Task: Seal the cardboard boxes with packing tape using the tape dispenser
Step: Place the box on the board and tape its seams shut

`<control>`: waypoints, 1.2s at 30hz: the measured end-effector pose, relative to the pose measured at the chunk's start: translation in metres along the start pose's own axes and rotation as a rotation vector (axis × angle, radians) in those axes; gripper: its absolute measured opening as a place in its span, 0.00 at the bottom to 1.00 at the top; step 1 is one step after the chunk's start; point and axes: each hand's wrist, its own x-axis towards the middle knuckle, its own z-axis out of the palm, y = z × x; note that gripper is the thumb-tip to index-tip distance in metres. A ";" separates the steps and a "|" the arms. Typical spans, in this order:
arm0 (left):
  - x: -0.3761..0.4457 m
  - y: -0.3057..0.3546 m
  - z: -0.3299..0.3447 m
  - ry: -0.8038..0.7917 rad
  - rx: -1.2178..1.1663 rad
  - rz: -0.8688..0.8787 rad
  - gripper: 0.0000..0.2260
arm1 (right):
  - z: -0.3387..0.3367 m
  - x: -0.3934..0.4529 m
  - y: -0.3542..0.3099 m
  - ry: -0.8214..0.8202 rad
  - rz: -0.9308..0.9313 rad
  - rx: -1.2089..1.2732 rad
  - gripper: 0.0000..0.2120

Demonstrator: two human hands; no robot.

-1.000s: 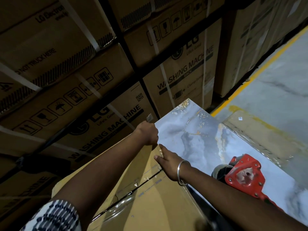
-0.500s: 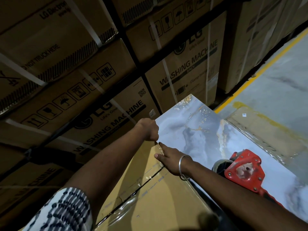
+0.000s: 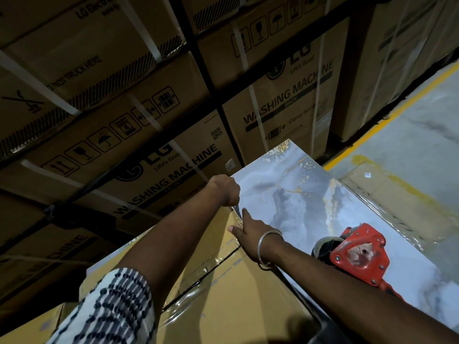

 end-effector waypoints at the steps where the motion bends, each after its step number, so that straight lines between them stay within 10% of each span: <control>1: 0.004 -0.001 0.003 -0.012 -0.066 0.000 0.15 | 0.001 0.001 0.001 -0.004 -0.003 0.009 0.36; 5: 0.007 -0.007 0.023 -0.059 -0.570 0.081 0.19 | 0.003 0.003 0.003 -0.005 0.010 0.011 0.36; 14: -0.072 0.023 0.085 0.691 -1.278 -0.176 0.23 | 0.002 0.003 0.006 0.015 -0.026 0.035 0.33; 36: -0.210 0.100 0.214 0.464 -0.873 -0.280 0.26 | 0.010 -0.038 -0.005 0.377 -0.215 -0.361 0.27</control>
